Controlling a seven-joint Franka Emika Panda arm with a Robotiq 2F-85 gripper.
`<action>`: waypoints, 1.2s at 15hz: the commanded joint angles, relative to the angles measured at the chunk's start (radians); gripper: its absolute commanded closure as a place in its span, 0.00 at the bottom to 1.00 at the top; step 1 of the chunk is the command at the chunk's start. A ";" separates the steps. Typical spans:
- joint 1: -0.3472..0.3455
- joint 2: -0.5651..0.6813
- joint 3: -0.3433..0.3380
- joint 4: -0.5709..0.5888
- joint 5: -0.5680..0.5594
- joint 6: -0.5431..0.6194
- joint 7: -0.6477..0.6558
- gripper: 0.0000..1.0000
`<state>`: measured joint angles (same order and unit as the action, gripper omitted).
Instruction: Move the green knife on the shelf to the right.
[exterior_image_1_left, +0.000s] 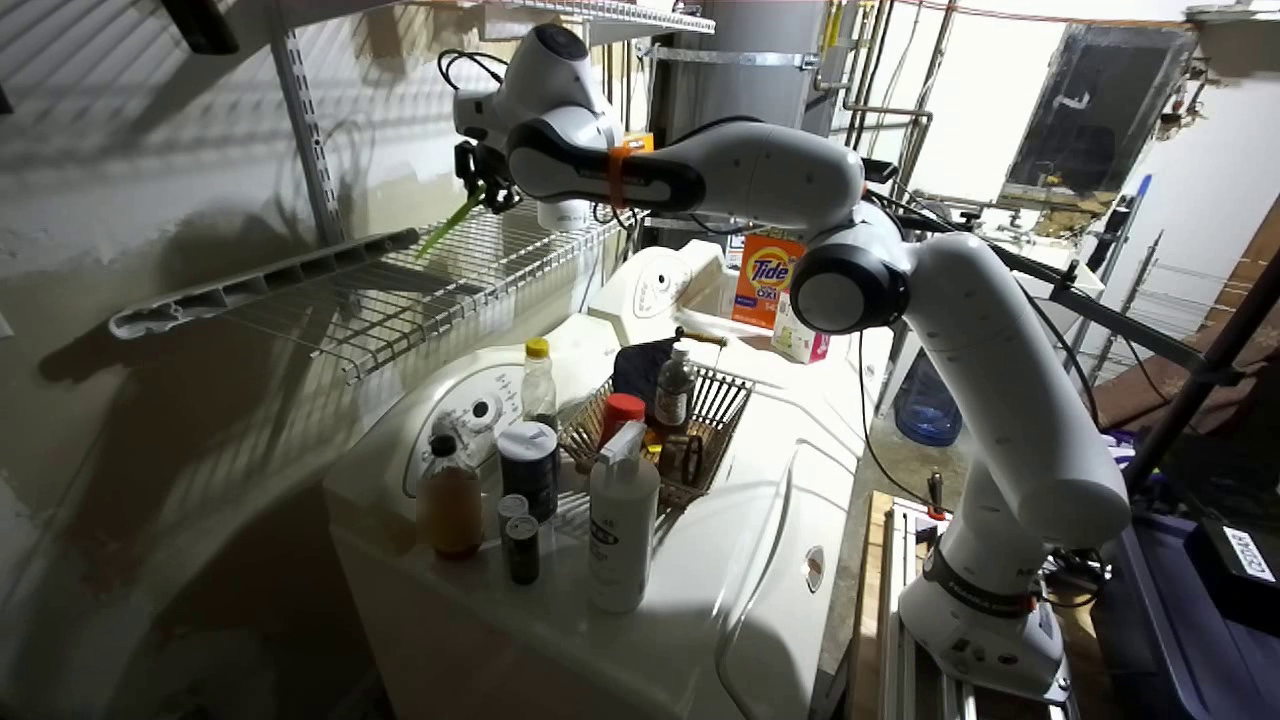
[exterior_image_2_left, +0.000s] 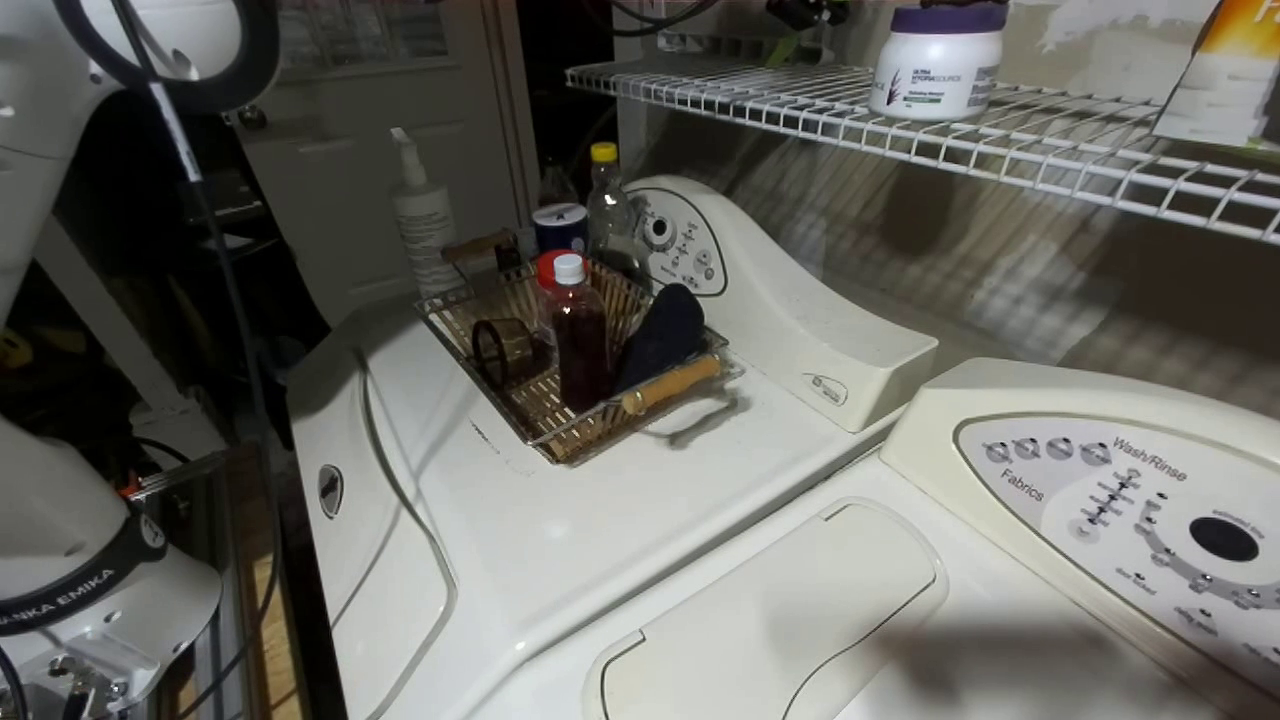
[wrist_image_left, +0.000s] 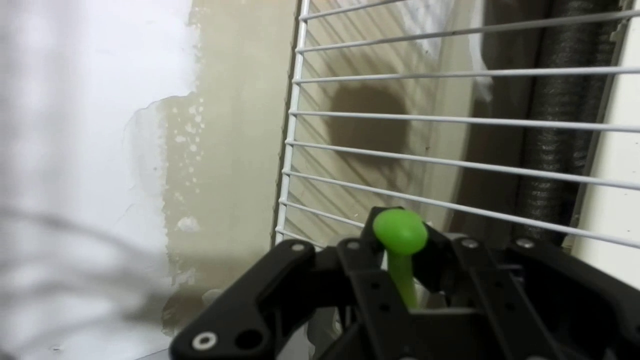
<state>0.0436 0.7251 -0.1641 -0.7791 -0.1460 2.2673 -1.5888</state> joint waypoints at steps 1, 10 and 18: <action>-0.030 -0.006 0.048 0.015 0.065 -0.023 -0.028 0.97; -0.083 -0.015 0.118 0.017 0.168 -0.024 -0.030 0.97; -0.127 -0.037 0.167 0.007 0.216 -0.037 -0.055 0.97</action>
<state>-0.0540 0.7010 -0.0445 -0.7749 0.0113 2.2640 -1.5925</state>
